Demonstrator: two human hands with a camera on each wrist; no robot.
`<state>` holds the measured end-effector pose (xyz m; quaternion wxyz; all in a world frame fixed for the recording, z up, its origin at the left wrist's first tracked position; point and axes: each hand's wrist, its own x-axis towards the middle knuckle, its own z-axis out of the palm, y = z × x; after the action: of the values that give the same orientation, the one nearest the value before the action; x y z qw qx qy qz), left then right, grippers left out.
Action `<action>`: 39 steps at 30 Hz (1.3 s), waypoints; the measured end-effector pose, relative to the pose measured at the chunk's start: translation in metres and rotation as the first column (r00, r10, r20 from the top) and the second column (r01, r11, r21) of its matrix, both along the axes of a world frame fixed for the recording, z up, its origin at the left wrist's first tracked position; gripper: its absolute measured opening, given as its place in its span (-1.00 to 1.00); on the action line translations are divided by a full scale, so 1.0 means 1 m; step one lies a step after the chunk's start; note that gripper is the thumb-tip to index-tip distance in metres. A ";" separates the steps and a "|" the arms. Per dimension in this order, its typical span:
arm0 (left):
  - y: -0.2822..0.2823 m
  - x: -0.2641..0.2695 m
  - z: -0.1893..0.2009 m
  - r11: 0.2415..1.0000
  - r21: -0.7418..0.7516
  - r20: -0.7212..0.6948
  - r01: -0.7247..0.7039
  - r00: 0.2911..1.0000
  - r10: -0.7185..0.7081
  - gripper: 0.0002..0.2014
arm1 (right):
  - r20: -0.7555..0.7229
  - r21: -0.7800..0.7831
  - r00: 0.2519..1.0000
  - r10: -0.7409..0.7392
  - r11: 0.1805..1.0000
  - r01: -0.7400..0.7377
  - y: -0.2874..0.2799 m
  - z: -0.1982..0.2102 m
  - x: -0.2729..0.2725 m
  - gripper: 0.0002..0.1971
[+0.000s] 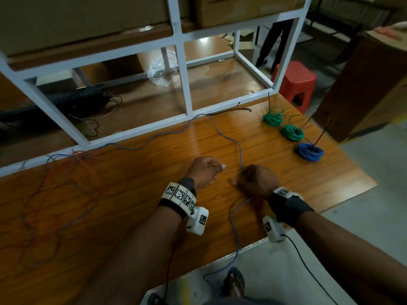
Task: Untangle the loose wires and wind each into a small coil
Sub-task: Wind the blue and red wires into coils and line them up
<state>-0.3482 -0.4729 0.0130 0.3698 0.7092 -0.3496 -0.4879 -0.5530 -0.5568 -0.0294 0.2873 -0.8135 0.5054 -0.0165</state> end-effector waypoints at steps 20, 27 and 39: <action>-0.015 0.041 0.036 0.773 -0.020 -0.633 -0.634 0.607 0.480 -0.82 | 0.089 -0.236 0.900 0.426 0.887 -0.397 0.030 0.017 -0.106 -0.50; 0.025 -0.037 0.011 0.958 -0.071 -0.375 -0.278 0.897 0.233 -0.70 | 0.229 -0.112 0.905 0.358 0.934 -0.340 0.013 0.122 0.095 -0.37; 0.071 0.052 0.012 0.954 -0.269 -0.292 -0.135 0.955 0.053 -0.79 | -0.021 0.014 0.929 0.370 0.929 -0.370 0.023 0.113 0.216 -0.68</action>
<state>-0.2963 -0.4021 0.0245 0.5374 0.5876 -0.3259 -0.5097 -0.3374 -0.5334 0.0834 0.2836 -0.8928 0.3463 0.0500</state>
